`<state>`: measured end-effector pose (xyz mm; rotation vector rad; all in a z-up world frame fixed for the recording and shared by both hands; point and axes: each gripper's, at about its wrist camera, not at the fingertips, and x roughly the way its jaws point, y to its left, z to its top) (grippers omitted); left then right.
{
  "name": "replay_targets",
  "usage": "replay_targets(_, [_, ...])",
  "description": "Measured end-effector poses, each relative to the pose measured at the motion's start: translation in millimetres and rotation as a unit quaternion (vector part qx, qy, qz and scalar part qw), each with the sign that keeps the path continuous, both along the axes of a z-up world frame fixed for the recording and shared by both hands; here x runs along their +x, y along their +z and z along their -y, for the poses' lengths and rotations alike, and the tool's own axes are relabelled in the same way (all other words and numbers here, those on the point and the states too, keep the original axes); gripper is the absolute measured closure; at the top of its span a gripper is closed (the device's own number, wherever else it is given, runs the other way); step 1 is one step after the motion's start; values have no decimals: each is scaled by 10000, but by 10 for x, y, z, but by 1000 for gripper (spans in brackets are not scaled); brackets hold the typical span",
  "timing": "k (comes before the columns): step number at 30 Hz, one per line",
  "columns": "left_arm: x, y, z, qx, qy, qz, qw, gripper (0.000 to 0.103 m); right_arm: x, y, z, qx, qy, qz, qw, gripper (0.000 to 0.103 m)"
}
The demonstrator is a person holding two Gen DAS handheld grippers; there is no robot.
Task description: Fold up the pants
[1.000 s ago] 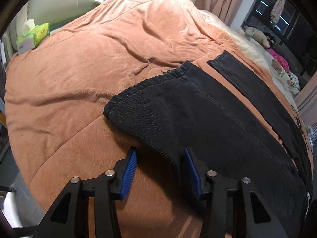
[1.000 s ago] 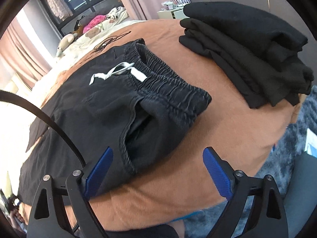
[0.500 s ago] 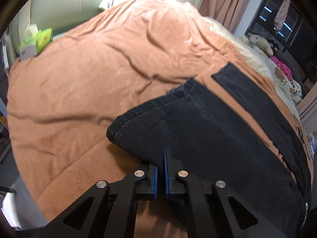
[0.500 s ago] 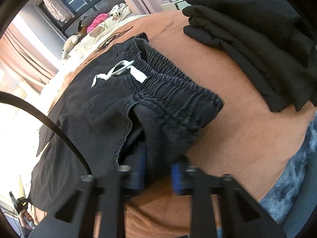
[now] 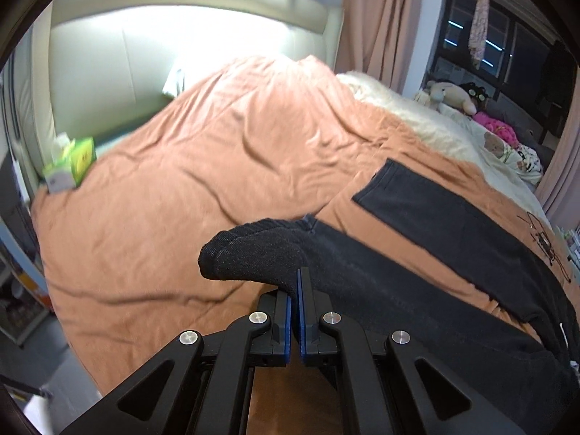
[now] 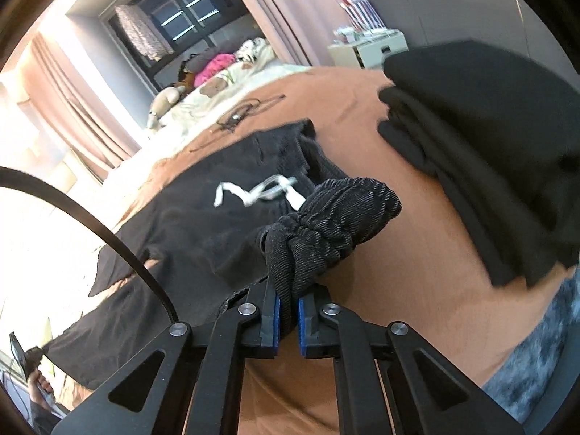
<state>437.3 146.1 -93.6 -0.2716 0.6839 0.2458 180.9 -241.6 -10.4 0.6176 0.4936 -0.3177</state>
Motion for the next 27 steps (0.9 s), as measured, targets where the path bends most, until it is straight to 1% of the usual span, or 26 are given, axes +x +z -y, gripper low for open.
replay_targets(5, [85, 250, 63, 127, -7, 234, 9996, 100, 94, 145, 70, -81, -10, 162, 9998, 100])
replay_targets(10, [238, 416, 84, 205, 67, 318, 9993, 100, 193, 248, 143, -121, -41, 248, 9996, 101])
replay_targets(14, [395, 511, 123, 262, 97, 343, 9990, 101, 329, 368, 162, -251, -15, 299, 9992, 101])
replay_targets(22, [809, 760, 228, 417, 59, 443, 9981, 101, 735, 594, 291, -321, 6, 397, 9987, 101])
replay_targets(27, [1088, 872, 267, 499, 187, 429, 9977, 101, 1101, 682, 382, -342, 62, 436, 9984, 101])
